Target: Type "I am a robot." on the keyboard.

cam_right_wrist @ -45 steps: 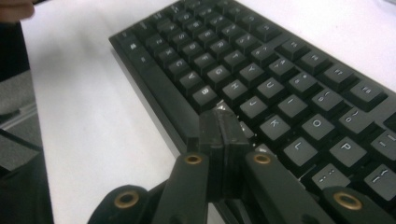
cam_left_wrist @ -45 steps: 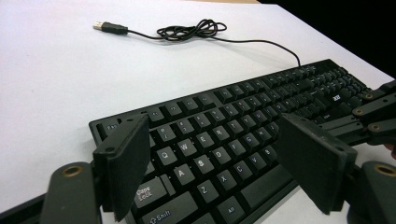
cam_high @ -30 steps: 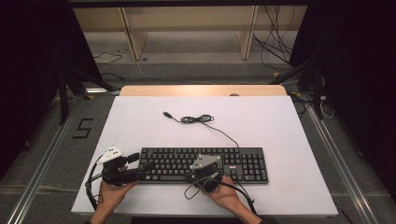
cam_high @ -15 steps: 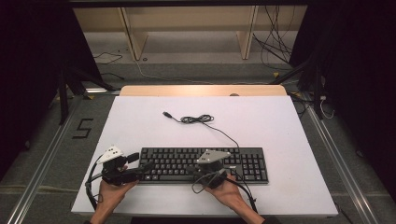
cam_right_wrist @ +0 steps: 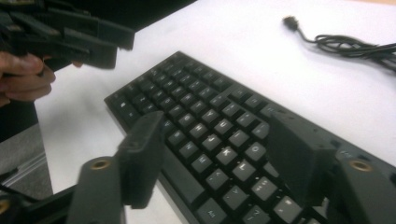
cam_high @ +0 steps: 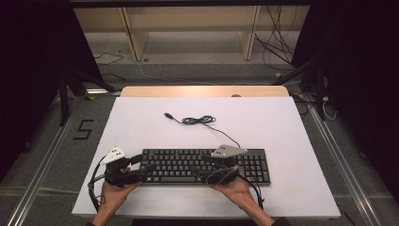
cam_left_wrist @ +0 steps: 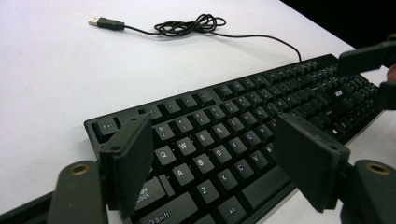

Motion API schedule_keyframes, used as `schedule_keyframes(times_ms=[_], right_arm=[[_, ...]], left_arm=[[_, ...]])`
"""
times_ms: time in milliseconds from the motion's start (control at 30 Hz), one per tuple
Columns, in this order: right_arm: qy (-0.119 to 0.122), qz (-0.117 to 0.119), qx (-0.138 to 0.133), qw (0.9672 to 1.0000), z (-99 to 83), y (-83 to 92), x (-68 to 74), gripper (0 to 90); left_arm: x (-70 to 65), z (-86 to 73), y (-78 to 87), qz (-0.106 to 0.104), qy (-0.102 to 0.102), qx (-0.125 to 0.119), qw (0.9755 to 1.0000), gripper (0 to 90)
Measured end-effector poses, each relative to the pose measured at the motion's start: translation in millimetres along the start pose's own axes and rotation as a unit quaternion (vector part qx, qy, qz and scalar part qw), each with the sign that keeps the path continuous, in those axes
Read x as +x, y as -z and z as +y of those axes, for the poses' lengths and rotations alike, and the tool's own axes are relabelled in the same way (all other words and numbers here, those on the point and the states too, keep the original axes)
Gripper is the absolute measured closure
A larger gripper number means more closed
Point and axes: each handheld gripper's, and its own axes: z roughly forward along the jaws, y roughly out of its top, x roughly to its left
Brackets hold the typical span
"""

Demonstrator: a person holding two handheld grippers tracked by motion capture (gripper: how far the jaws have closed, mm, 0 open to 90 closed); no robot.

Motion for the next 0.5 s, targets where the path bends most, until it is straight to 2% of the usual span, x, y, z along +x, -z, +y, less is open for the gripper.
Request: schedule_keyframes(times_ms=[200, 300, 333, 367, 400, 433, 467, 500], right_arm=[[-0.006, -0.005, -0.018, 0.9998, 0.0, 13.1, -3.3, 30.6], [-0.008, -0.008, -0.024, 0.9996, -1.8, 19.1, -5.4, 28.5], [-0.008, -0.008, -0.024, 0.9996, -1.8, 19.1, -5.4, 28.5], [-0.009, -0.009, -0.027, 0.9996, -2.8, 21.2, -6.1, 28.0], [-0.009, -0.009, -0.027, 0.9996, -2.8, 21.2, -6.1, 28.0], [-0.010, -0.010, -0.028, 0.9995, -3.6, 22.9, -6.2, 27.6], [-0.010, -0.010, -0.028, 0.9995, -3.6, 22.9, -6.2, 27.6], [-0.011, -0.011, -0.028, 0.9995, -4.2, 24.6, -6.3, 27.4]], left_arm=[[-1.5, 0.2, -4.6, -0.002, -0.005, 0.007, 1.0000, 34.6], [-1.7, -0.1, -7.2, 0.003, -0.011, 0.016, 0.9998, 45.9], [-1.7, -0.4, -8.3, 0.003, -0.009, 0.017, 0.9998, 45.9], [-1.3, -0.5, -9.2, 0.003, -0.012, 0.021, 0.9997, 52.6], [-1.4, -0.7, -10.3, 0.003, -0.012, 0.024, 0.9996, 52.6], [-1.5, -0.9, -11.5, 0.005, -0.012, 0.028, 0.9995, 59.9], [-1.4, -1.1, -12.5, 0.006, -0.014, 0.033, 0.9994, 59.9], [-1.5, -1.4, -13.6, 0.007, -0.015, 0.034, 0.9993, 66.3]])
